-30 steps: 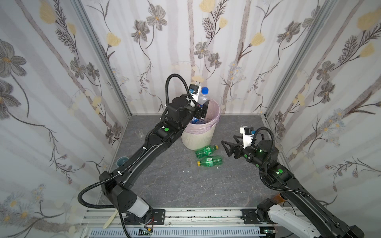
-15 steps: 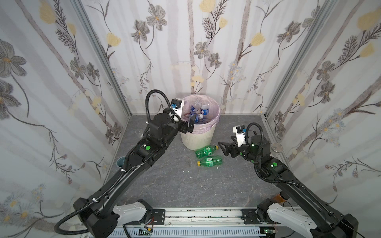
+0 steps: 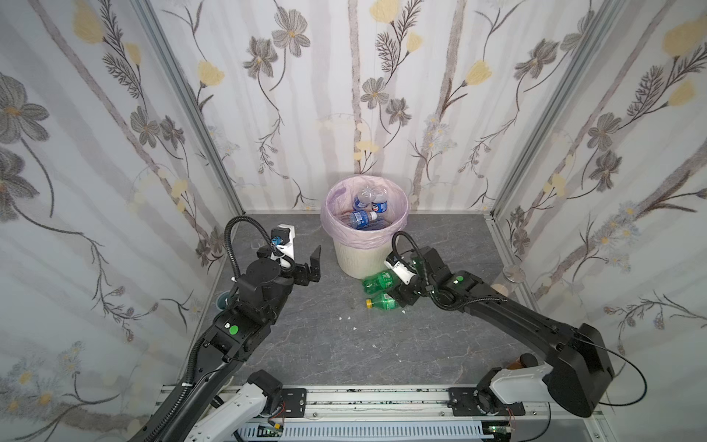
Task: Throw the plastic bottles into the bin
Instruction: 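Lower the right gripper onto a green yellow-capped soda bottle while the left arm withdraws, then lift the green soda bottle with the right gripper and drop it into the bin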
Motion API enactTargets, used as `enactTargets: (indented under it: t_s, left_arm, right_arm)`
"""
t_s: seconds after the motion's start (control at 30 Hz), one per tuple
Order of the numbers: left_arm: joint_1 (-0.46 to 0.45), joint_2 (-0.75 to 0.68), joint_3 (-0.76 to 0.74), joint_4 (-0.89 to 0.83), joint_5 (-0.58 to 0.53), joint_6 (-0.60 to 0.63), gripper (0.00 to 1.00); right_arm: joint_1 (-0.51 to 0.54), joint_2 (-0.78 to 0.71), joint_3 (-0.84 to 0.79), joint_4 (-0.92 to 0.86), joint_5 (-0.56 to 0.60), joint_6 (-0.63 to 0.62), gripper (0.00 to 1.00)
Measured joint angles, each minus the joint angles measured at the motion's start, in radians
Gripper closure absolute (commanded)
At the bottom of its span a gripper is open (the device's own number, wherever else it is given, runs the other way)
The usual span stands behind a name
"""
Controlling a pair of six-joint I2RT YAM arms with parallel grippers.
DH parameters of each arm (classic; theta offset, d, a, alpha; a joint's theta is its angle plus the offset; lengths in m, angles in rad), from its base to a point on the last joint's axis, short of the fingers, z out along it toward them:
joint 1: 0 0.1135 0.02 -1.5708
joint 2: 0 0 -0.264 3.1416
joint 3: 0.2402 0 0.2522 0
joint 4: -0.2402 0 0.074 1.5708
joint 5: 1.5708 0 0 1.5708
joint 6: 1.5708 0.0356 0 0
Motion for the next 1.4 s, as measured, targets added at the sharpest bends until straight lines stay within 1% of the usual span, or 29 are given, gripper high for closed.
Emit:
enactTargets:
  t_s: [0.13,0.23,0.53,0.63,0.8,0.9,1.03,1.17,1.4]
  left_arm:
    - [0.005,-0.031,-0.007,-0.021,-0.021,0.000,0.00]
    - [0.006,-0.039,-0.007,-0.031,-0.026,0.000,0.00]
    - [0.007,-0.060,-0.012,-0.046,-0.033,0.000,0.00]
    - [0.007,-0.056,-0.012,-0.047,-0.032,0.000,0.00]
    - [0.007,-0.054,-0.017,-0.052,-0.032,0.001,0.00]
    - [0.008,-0.054,-0.018,-0.052,-0.032,0.001,0.00]
    - [0.008,-0.050,-0.028,-0.051,-0.031,0.004,0.00]
    - [0.008,-0.045,-0.045,-0.052,-0.029,0.016,0.00]
    - [0.009,-0.074,-0.072,-0.058,-0.029,0.023,0.00]
  right_arm:
    - [0.035,0.158,0.068,-0.076,0.059,-0.051,0.19]
    - [0.051,0.227,0.091,-0.112,0.077,-0.069,0.18]
    - [0.062,0.328,0.114,-0.119,0.131,-0.094,0.16]
    - [0.069,0.352,0.124,-0.119,0.147,-0.094,0.19]
    - [0.088,0.367,0.130,-0.122,0.138,-0.093,0.23]
    - [0.103,0.375,0.130,-0.127,0.123,-0.074,0.23]
    - [0.154,0.395,0.130,-0.133,0.094,-0.043,0.24]
    - [0.188,0.419,0.133,-0.135,0.069,-0.017,0.27]
    - [0.218,0.410,0.130,-0.119,0.046,0.039,0.39]
